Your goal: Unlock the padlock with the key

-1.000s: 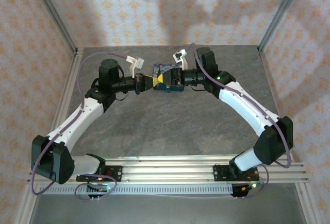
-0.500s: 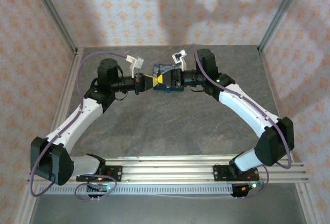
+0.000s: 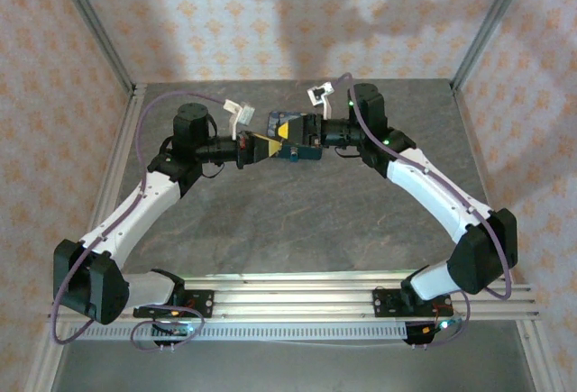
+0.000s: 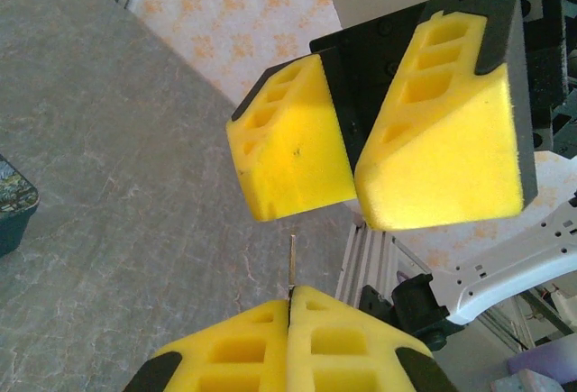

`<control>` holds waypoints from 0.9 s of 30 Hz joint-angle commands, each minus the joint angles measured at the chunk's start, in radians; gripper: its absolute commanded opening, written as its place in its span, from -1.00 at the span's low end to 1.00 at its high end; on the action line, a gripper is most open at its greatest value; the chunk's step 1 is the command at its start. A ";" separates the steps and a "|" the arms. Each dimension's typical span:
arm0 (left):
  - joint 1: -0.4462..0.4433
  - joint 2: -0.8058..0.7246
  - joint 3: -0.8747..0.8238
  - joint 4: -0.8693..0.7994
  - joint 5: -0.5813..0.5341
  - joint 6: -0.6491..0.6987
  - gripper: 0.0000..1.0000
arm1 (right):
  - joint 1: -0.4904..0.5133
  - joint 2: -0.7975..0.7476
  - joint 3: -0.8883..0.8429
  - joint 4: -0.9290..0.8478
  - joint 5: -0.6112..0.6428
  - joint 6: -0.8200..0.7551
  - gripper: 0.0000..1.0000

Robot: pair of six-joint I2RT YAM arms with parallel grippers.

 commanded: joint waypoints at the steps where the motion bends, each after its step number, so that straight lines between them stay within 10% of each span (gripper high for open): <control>1: -0.008 -0.001 0.035 0.007 0.031 0.004 -1.00 | 0.018 -0.009 -0.010 0.045 -0.027 -0.004 -0.22; 11: -0.003 -0.003 0.029 0.040 0.034 -0.034 -1.00 | 0.024 -0.006 -0.014 0.022 -0.022 -0.030 -0.74; 18: -0.002 0.006 0.033 0.052 0.044 -0.048 -1.00 | 0.026 -0.004 -0.023 0.026 -0.037 -0.026 -0.47; 27: -0.001 0.009 0.041 0.037 0.049 -0.048 -1.00 | 0.028 0.000 -0.032 0.054 -0.038 -0.026 -1.00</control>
